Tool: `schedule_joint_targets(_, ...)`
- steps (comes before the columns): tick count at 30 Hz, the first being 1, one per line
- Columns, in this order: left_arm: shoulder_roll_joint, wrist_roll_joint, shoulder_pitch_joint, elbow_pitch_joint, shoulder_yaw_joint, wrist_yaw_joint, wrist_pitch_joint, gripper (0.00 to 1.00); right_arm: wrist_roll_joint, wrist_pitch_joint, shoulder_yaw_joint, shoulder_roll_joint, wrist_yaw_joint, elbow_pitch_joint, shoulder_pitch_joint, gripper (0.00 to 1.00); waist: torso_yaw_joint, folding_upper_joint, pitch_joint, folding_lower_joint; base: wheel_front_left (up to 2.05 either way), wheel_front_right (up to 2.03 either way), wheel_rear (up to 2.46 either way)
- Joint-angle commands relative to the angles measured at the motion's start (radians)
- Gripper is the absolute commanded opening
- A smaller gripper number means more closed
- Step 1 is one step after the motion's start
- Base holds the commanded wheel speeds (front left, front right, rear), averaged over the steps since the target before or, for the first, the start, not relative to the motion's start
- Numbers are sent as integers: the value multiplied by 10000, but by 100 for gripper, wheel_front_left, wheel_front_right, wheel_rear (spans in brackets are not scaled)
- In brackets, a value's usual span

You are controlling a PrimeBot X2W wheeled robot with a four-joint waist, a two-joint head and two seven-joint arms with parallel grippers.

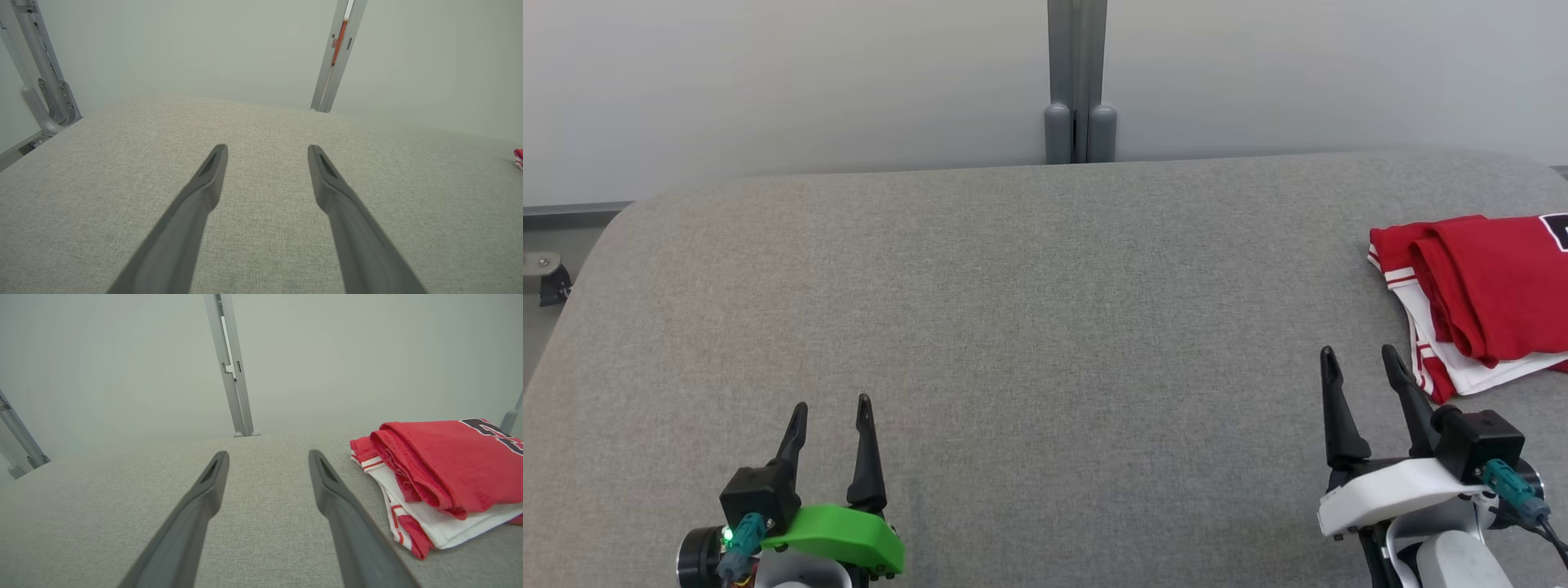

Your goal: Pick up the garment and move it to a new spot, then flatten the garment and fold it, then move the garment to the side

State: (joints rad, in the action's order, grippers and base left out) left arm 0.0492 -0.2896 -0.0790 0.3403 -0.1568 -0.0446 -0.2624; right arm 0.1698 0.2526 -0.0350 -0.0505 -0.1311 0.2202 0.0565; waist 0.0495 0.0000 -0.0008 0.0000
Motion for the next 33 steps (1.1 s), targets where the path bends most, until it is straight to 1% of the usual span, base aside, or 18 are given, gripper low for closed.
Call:
schedule_joint_targets(1, 30, 4, 109, -89, -6, -64, -30, 100, 86, 30, 92, -8, 7, -91, -183, 100, -2, 0, -17, 0, 0, 0, 0)
schedule_joint_targets(10, 30, -87, 147, -69, -225, -80, -30, 100, 216, -34, 333, -9, 7, -199, -311, 100, -78, 0, -44, 0, 0, 0, 0)
schedule_joint_targets(21, 30, -123, 69, -161, -257, -98, -30, 100, 387, -19, 393, -8, 7, -202, -312, 100, -66, 0, -22, 0, 0, 0, 0)
schedule_joint_targets(22, 0, -97, 35, -165, -265, -45, 1, 0, 314, -44, 402, 4, 0, -176, -252, 0, -67, 0, -22, 0, 0, 0, 0)
schedule_joint_targets(26, -8, -132, 173, 144, -295, -48, 70, 0, 339, -55, 417, 61, -2, 147, -406, 0, -66, 0, -20, 0, 0, 0, 0)
schedule_joint_targets(33, -6, -1367, 106, 57, 0, 123, 427, 0, 1668, -399, 298, 54, -1, 159, -303, 0, -89, 0, -17, 0, 0, 0, 0)
